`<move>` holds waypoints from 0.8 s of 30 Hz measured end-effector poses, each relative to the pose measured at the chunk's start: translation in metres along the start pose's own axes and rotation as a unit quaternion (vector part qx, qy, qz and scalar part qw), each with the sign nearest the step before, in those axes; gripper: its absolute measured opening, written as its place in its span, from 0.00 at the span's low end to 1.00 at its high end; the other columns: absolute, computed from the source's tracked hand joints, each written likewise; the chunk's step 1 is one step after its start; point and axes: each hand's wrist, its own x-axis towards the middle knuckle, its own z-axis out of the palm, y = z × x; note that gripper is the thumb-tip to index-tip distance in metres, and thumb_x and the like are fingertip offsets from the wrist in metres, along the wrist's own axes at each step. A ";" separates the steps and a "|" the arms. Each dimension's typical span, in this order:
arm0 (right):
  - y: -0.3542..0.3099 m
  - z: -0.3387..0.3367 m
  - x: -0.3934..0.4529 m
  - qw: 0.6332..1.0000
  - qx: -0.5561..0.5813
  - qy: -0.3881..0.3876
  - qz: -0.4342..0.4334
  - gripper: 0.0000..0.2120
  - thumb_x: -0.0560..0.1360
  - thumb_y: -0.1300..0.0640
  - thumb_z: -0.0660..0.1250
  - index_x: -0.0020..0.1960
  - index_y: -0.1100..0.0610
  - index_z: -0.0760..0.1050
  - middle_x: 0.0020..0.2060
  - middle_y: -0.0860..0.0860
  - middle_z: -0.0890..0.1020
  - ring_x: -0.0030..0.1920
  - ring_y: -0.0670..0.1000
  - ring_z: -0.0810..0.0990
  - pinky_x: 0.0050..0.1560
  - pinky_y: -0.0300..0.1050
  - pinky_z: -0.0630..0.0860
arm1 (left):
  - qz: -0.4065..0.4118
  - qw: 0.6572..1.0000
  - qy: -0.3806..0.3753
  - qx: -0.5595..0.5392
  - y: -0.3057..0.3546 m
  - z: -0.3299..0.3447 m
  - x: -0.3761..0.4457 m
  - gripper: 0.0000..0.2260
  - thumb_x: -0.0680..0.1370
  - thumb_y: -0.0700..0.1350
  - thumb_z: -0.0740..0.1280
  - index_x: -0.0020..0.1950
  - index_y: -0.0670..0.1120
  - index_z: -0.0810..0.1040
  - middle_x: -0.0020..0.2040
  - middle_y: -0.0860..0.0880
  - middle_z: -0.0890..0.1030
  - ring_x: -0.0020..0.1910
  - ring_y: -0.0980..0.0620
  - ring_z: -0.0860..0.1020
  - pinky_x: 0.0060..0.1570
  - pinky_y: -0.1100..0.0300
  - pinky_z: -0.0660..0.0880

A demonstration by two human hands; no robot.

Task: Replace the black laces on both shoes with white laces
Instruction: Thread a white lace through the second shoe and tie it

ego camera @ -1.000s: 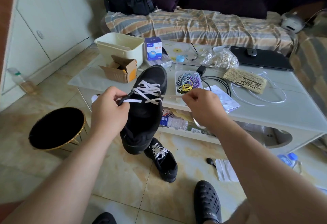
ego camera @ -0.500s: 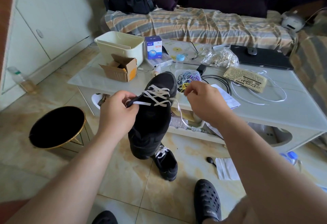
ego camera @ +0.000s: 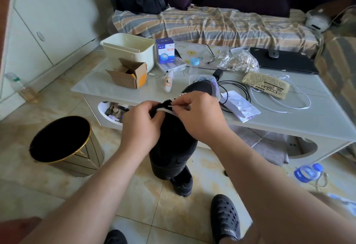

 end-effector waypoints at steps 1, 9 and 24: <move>-0.001 0.001 0.000 1.000 -0.005 0.002 0.004 0.07 0.77 0.55 0.72 0.52 0.49 0.88 0.48 0.45 0.87 0.53 0.49 0.83 0.57 0.46 0.79 | 0.001 1.000 -0.002 -0.008 0.002 0.001 -0.001 0.09 0.79 0.46 0.69 0.56 0.51 0.87 0.44 0.54 0.87 0.45 0.52 0.82 0.43 0.59 0.73; 0.000 -0.002 0.000 0.999 -0.010 0.029 0.022 0.05 0.75 0.51 0.73 0.48 0.48 0.87 0.41 0.43 0.87 0.45 0.46 0.83 0.48 0.40 0.76 | -0.013 0.996 -0.003 -0.086 0.018 0.000 -0.010 0.02 0.79 0.47 0.70 0.49 0.53 0.84 0.39 0.57 0.85 0.41 0.57 0.82 0.44 0.56 0.79; -0.005 0.001 -0.004 0.997 0.051 0.040 0.047 0.03 0.75 0.50 0.71 0.43 0.45 0.82 0.39 0.41 0.84 0.45 0.48 0.82 0.50 0.50 0.80 | -0.029 0.987 -0.028 -0.155 0.025 -0.011 -0.012 0.08 0.79 0.46 0.72 0.52 0.61 0.81 0.47 0.64 0.86 0.48 0.63 0.83 0.52 0.61 0.78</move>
